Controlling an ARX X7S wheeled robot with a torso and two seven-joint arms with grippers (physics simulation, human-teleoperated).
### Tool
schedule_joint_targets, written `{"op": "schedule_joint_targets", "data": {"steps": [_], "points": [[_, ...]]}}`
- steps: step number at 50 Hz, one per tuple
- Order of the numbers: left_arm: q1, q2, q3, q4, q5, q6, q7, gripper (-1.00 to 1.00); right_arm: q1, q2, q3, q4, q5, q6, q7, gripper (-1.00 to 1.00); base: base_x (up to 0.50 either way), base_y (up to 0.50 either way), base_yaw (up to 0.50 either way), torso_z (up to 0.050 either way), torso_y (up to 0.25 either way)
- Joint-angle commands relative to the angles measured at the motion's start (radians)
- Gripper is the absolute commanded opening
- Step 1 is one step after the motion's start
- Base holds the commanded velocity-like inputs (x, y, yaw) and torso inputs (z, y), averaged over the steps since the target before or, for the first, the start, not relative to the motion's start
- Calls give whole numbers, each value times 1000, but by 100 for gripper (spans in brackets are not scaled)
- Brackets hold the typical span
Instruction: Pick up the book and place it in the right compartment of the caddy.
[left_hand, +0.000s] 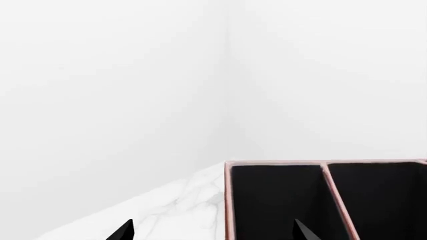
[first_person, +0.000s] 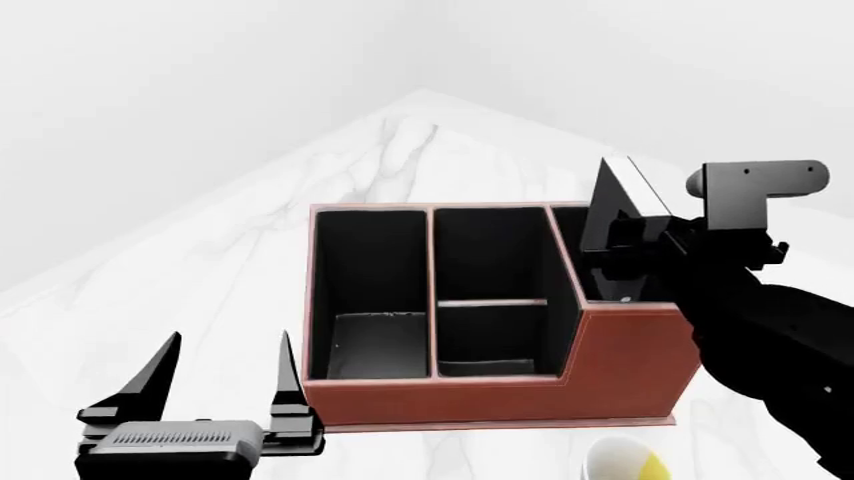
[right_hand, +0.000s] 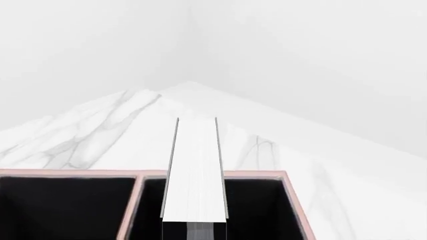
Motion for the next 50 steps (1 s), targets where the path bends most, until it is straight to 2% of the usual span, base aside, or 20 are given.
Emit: {"op": "schedule_joint_targets", "data": {"steps": [1,50], "points": [[-1,0,4,-2,2,3,-2,100,-19,-5,4,31,-83,-39,-33,-100,0,0,0,0,0],[-3,-9,12,-4,-9,9,-7,100,-72,-17,-19,74,-127,-89,-48,-100,0,0,0,0,1]]}}
